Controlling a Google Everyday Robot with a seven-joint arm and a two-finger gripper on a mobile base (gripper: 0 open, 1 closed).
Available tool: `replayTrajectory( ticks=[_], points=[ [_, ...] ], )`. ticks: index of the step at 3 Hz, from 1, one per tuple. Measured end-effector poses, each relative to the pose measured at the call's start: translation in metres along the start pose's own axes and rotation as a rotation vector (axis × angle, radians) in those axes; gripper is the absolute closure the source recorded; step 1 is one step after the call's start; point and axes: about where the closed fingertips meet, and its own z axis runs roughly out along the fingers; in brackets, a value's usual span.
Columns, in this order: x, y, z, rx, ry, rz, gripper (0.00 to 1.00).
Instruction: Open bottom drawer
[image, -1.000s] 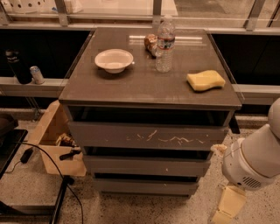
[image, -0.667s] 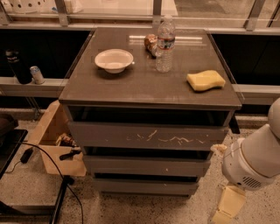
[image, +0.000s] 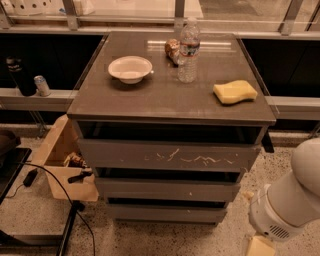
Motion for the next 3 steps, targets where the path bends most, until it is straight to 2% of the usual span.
replayTrajectory(
  ticks=[1, 2, 3],
  points=[
    [0.018, 0.013, 0.040, -0.059, 0.009, 0.030, 0.00],
    [0.029, 0.025, 0.079, -0.091, 0.002, 0.035, 0.00],
    [0.031, 0.026, 0.136, -0.072, -0.062, -0.065, 0.00]
  ],
)
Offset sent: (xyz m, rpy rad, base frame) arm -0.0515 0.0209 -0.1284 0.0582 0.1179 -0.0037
